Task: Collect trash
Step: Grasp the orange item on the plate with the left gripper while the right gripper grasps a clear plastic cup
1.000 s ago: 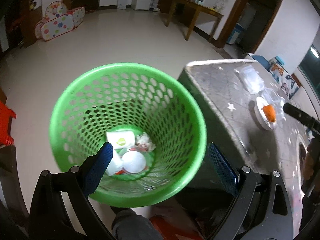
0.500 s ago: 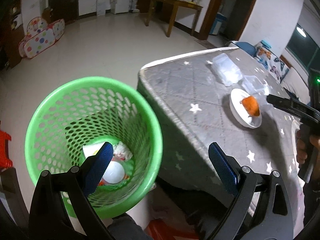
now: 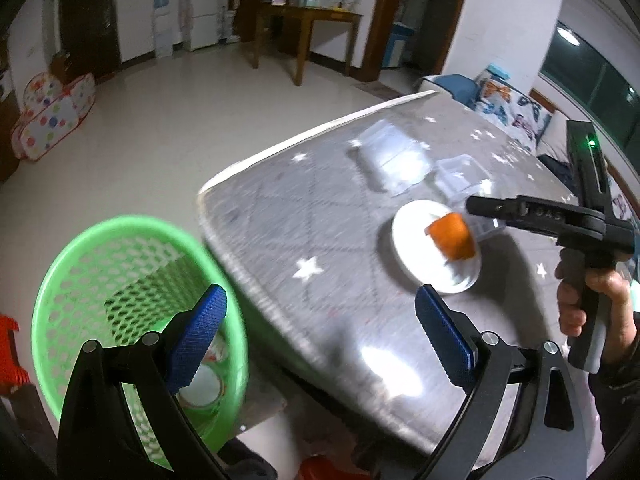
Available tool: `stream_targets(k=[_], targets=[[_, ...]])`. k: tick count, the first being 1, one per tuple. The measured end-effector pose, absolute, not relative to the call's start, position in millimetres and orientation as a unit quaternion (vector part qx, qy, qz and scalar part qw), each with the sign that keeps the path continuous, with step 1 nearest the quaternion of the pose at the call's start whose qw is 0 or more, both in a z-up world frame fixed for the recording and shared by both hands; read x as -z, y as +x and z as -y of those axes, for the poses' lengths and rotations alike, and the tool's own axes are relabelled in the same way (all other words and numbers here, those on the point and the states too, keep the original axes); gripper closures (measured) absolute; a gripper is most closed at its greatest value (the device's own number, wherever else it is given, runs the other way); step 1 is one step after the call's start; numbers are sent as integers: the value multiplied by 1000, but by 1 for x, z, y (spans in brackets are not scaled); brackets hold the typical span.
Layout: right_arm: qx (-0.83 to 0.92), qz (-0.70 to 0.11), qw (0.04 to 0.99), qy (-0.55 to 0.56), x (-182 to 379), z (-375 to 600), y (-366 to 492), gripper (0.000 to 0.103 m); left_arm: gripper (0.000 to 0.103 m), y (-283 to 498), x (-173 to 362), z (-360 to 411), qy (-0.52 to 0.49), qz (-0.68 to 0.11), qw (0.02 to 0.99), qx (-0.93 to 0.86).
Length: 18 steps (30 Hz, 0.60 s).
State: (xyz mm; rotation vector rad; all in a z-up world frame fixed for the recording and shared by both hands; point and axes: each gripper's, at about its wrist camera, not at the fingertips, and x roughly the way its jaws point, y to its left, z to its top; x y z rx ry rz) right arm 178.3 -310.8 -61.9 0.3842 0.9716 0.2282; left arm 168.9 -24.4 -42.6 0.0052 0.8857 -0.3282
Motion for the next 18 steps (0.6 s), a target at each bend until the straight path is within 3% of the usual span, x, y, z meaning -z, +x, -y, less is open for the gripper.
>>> stream_targets(k=[9,18], targets=[[-112,-444,869,187,50,335,159,46,22,188,46,87,34,-431,876,213],[-107,-429,878,183,37,357,140,46,43,206,60,139,53,-444,858,251]])
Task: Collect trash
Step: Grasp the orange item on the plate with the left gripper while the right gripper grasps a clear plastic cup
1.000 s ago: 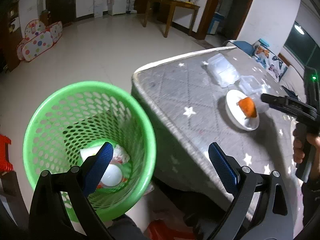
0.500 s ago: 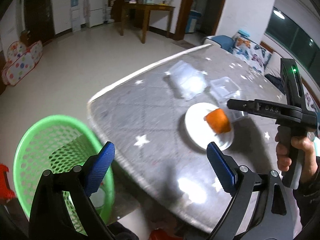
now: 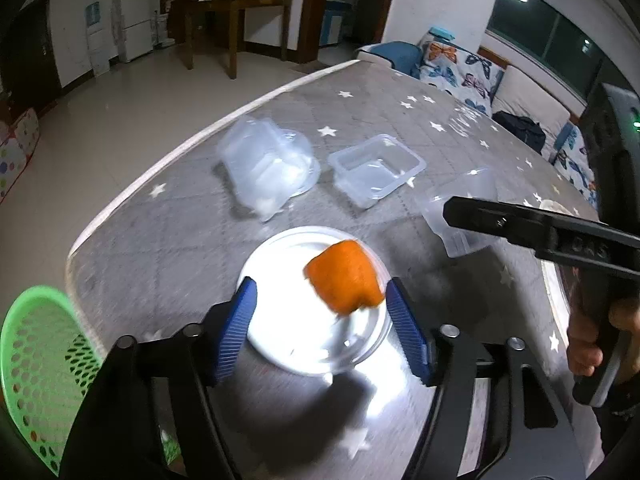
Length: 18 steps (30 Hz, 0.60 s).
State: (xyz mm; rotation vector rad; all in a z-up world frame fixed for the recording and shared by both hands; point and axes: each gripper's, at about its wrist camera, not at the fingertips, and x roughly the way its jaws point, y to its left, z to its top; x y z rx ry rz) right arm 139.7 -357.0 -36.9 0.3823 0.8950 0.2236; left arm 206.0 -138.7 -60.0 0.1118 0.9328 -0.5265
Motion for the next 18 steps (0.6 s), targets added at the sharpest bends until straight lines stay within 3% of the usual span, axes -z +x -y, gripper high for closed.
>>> stream_targets(k=[18], targets=[[-106,-431,877,182,37,362,130,46,70,213,75,161,67,-446,855,258]])
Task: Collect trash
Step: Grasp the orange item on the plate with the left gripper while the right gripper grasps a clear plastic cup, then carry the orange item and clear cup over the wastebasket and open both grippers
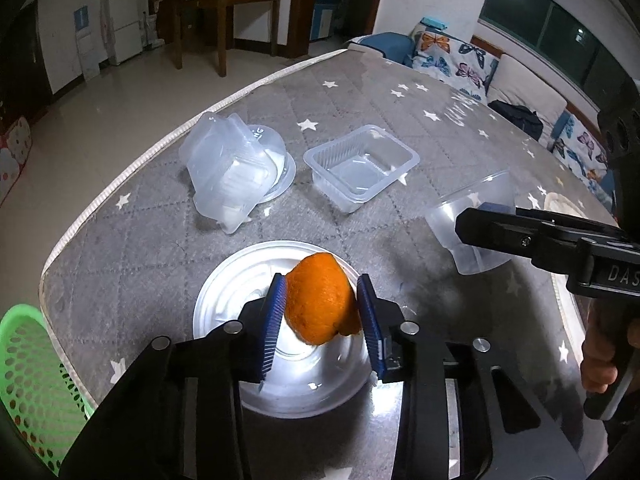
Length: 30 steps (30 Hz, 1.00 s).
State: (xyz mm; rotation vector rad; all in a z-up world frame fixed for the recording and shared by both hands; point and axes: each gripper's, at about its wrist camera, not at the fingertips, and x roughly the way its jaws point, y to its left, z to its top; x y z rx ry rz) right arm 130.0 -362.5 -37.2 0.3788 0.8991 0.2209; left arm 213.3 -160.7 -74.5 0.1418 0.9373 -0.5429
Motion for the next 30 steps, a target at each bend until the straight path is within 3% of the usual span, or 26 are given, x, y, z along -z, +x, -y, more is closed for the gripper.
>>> stream_targets(k=[5,14,22,30], targets=[[-107,-429,880,176,34,357,128,46,76,210,68,152,54,-439,859,257],[-123,-418,885,166,19,339,118,46,78,196,42,111,16,-415,877,243],[-164,-406,887,146,-1,298,114,46,78,177,21,33,-13,-395,900,184],[-215,-414,876,121,-3,233,114,46,78,163,47,-59,-22,-428,898,100]])
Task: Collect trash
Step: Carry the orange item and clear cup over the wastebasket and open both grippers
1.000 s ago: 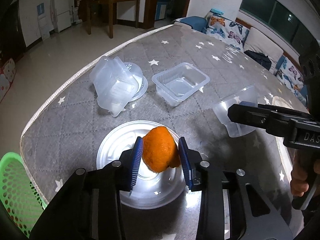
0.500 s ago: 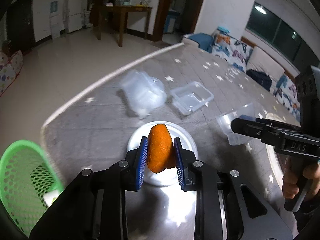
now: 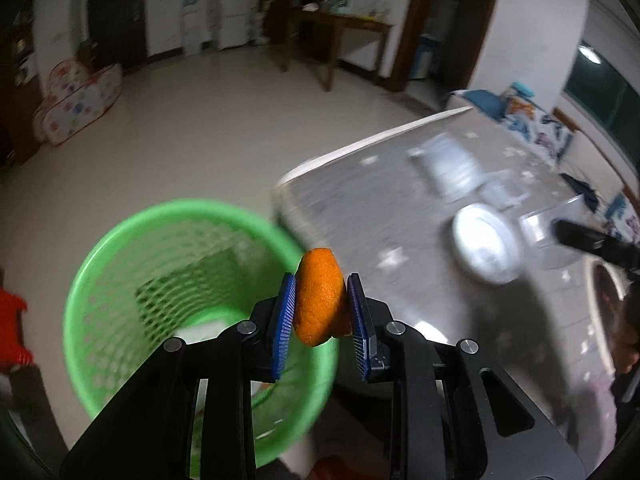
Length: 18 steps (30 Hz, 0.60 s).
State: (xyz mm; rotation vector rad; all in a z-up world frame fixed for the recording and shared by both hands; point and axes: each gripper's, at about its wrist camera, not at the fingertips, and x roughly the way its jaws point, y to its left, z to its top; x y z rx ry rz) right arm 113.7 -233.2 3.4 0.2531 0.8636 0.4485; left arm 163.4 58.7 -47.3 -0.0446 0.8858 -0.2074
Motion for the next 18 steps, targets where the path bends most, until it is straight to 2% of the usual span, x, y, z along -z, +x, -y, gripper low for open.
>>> stream_targets(k=[10,13,16,18], targets=[[-267,-427,858,95,0,156,122,46,73,154,94,-123,-56,-480,874,44],[-279,-430,854,86,1,136,124,46,68,151,99,-138,-69,-484,871,36],[-290,-433,850,79,3,118,128,46,55,146,99,-150,-81,-483,872,27],[-297,-436,846,74,6,107,130,46,54,141,99,-158,-87,-480,873,20]])
